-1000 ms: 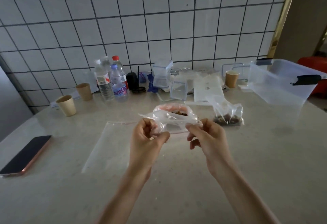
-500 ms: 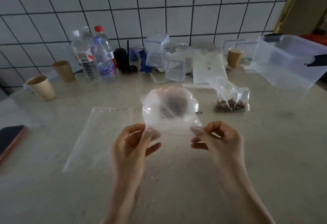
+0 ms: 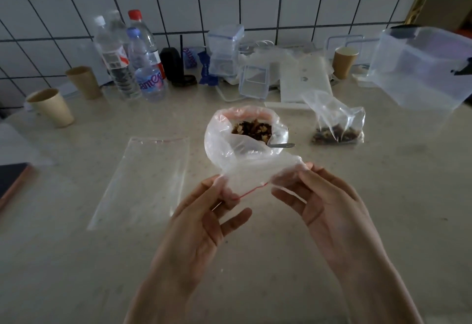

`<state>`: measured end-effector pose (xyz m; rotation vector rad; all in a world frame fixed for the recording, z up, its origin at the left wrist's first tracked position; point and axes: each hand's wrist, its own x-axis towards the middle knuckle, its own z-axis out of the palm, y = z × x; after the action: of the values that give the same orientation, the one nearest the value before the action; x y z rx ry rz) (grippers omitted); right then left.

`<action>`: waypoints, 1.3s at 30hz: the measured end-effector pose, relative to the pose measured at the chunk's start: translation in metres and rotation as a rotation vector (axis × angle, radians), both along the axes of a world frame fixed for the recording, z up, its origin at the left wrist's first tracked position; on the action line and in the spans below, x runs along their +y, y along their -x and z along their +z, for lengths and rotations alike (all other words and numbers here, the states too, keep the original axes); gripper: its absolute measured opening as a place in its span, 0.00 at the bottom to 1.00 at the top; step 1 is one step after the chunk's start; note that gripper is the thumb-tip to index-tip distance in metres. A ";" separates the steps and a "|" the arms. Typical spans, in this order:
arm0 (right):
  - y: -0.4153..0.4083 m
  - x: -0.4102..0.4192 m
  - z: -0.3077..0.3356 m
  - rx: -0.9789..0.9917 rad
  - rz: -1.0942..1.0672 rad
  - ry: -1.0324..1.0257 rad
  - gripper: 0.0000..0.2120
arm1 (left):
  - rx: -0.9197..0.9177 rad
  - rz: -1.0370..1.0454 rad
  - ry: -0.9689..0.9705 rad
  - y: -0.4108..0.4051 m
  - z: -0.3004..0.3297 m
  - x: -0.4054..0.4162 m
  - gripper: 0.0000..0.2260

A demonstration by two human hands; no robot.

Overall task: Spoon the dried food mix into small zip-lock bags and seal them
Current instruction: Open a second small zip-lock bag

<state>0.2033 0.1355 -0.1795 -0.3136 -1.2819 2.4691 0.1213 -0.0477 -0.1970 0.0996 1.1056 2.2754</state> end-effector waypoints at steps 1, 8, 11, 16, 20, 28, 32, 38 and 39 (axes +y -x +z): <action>0.000 -0.001 0.001 0.017 0.039 0.050 0.09 | 0.014 -0.010 0.008 -0.002 0.002 0.001 0.04; -0.001 -0.006 0.002 0.007 0.142 0.108 0.15 | -0.051 -0.080 -0.116 -0.007 0.014 0.004 0.10; -0.005 -0.004 0.006 -0.020 0.146 0.172 0.10 | -0.132 -0.134 -0.185 -0.008 0.018 0.003 0.10; -0.014 -0.001 0.007 0.080 0.198 0.292 0.11 | -0.084 -0.192 -0.257 -0.014 0.021 0.004 0.11; -0.019 -0.003 0.004 0.180 0.215 0.178 0.17 | 0.308 -0.102 -0.006 -0.020 0.024 0.007 0.20; -0.017 -0.016 -0.007 0.034 -0.177 -0.146 0.11 | 0.651 0.442 0.371 -0.031 0.013 0.025 0.13; -0.011 -0.013 -0.008 -0.102 -0.342 -0.244 0.09 | 0.689 0.511 0.389 -0.024 0.009 0.018 0.10; -0.006 -0.004 -0.015 -0.202 -0.403 -0.342 0.13 | 0.582 0.507 0.472 -0.012 0.005 0.005 0.07; -0.005 -0.004 -0.015 -0.215 -0.386 -0.334 0.12 | 0.525 0.471 0.454 -0.012 0.005 0.004 0.07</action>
<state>0.2085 0.1319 -0.1946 -0.6809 -1.5252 1.9047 0.1337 -0.0433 -0.1924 0.2897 2.0826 2.3872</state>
